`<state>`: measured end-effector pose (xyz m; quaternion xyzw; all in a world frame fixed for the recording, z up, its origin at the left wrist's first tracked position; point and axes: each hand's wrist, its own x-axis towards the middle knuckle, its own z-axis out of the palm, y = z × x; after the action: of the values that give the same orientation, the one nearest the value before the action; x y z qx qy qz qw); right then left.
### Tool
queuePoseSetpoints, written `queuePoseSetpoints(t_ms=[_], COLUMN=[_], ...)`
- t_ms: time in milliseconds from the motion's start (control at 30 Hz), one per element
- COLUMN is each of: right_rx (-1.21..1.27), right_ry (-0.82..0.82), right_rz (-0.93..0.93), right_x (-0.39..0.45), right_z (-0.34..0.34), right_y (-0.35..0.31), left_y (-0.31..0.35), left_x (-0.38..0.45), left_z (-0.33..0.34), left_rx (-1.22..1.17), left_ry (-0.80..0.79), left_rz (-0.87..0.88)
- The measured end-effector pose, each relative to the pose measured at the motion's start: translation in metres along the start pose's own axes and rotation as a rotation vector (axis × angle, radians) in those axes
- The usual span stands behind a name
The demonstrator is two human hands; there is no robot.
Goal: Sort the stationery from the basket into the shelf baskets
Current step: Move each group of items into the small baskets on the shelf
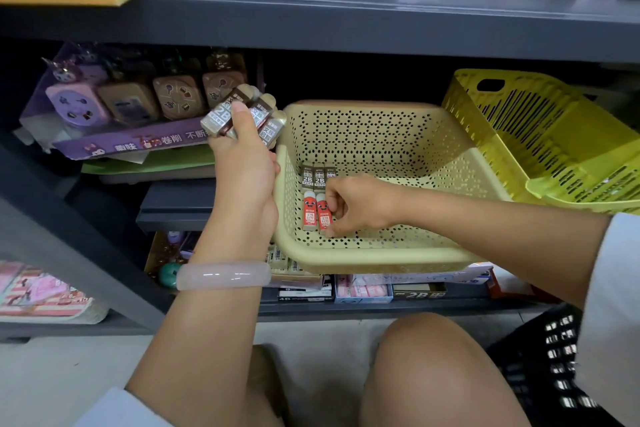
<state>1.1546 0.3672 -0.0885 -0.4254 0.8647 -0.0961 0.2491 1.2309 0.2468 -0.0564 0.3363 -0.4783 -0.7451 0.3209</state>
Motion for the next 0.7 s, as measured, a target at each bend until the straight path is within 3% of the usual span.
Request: queuePoseSetpoints(t_ms=[367, 533, 700], right_rx=[0.046, 0.869, 1.002], right_ry=[0.048, 0.365, 0.401], right_rz=[-0.024, -0.114, -0.164], right_x=[0.000, -0.004, 0.004], right_z=[-0.008, -0.042, -0.046], right_y=[-0.003, -0.030, -0.049], left_y=[0.000, 0.001, 0.001], left_x=[0.002, -0.001, -0.003], left_z=[-0.001, 0.000, 0.001], left_rx=[0.059, 0.080, 0.117], left_ry=[-0.003, -0.025, -0.039], left_rz=[0.012, 0.036, 0.058])
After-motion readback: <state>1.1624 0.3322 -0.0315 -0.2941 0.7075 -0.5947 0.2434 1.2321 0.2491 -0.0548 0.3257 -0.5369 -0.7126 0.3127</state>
